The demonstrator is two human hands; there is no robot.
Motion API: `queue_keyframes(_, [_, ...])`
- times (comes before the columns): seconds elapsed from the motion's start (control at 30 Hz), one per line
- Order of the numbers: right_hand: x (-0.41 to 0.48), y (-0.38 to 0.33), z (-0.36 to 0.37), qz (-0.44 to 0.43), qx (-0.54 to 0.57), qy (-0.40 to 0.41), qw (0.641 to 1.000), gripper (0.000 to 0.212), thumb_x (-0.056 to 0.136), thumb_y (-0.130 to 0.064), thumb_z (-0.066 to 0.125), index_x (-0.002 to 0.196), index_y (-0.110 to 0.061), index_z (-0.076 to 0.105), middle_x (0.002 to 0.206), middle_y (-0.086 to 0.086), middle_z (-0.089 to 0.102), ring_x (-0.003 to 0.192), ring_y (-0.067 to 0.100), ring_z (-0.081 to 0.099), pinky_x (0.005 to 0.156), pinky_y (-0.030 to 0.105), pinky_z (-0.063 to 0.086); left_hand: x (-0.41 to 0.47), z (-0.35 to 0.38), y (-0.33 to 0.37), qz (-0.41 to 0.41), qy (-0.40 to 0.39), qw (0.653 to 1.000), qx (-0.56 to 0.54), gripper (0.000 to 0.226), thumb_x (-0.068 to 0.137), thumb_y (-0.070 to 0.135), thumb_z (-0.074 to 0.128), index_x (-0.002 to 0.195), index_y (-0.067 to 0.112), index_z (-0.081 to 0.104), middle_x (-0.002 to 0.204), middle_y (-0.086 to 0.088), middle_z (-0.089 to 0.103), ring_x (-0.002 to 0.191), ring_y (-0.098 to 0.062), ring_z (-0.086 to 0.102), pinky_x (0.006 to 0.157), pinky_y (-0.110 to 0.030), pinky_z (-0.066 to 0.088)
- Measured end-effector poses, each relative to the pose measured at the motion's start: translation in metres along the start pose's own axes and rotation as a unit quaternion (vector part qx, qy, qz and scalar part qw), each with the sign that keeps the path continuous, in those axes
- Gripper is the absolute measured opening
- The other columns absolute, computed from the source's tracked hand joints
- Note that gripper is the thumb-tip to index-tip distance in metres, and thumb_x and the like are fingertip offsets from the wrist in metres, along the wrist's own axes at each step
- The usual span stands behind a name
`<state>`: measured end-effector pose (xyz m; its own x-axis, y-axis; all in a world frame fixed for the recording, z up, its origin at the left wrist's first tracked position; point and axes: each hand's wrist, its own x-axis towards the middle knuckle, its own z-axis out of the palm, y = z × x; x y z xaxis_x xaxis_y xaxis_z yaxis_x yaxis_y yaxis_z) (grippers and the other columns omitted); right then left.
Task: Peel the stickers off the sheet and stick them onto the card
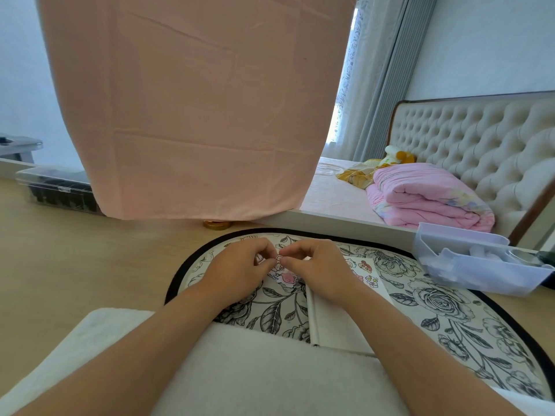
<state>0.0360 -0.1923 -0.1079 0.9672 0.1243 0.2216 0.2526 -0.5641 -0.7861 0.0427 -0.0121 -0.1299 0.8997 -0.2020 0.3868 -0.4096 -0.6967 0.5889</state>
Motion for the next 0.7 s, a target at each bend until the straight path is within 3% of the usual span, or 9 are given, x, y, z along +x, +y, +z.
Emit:
queue_keyframes(0.1, [0.001,0.0,0.001,-0.014,-0.001,0.006,1.0,0.005,0.084,-0.026,0.078,0.089,-0.028,0.079,0.075,-0.013,0.074,0.069,-0.003,0.067,0.066,0.015,0.047,0.0,0.0,0.002,0.008,0.013,1.0,-0.014,0.007,0.088,0.033,0.068,0.083,0.036,0.063,0.099,0.017,0.057,0.081,-0.005,0.057,0.075,-0.031,0.051])
queue_keyframes(0.23, [0.001,-0.003,-0.003,-0.006,0.044,0.013,0.999,0.004,0.084,-0.021,0.08,0.086,-0.023,0.08,0.077,-0.007,0.076,0.074,0.006,0.072,0.075,0.024,0.058,0.001,-0.001,0.006,-0.012,0.022,0.995,-0.1,0.01,0.086,0.025,0.068,0.08,0.032,0.067,0.077,0.011,0.067,0.067,-0.007,0.059,0.068,-0.03,0.052])
queue_keyframes(0.37, [-0.004,-0.008,-0.009,0.007,0.069,0.012,0.998,0.006,0.086,-0.015,0.075,0.086,-0.017,0.08,0.074,-0.001,0.076,0.051,-0.004,0.059,0.053,0.009,0.043,0.001,0.0,0.01,-0.026,0.01,0.989,-0.147,0.009,0.088,0.024,0.069,0.082,0.032,0.07,0.075,0.006,0.07,0.058,-0.001,0.053,0.065,-0.029,0.05])
queue_keyframes(0.53, [-0.01,-0.008,-0.022,-0.035,-0.012,0.035,0.999,0.012,0.082,-0.016,0.072,0.076,-0.023,0.079,0.069,-0.011,0.073,0.055,-0.006,0.058,0.055,0.006,0.039,0.0,0.0,0.021,-0.028,0.013,0.986,-0.164,0.012,0.088,0.023,0.07,0.084,0.034,0.071,0.078,0.01,0.071,0.058,0.001,0.052,0.063,-0.022,0.047])
queue_keyframes(0.7, [-0.014,-0.008,-0.045,-0.045,-0.01,0.047,0.998,0.015,0.084,-0.017,0.072,0.072,-0.025,0.079,0.064,-0.011,0.071,0.048,-0.001,0.053,0.051,0.01,0.039,0.004,0.002,0.044,-0.043,0.008,0.978,-0.206,0.007,0.089,0.026,0.07,0.089,0.032,0.073,0.083,0.006,0.072,0.067,-0.005,0.055,0.069,-0.028,0.051])
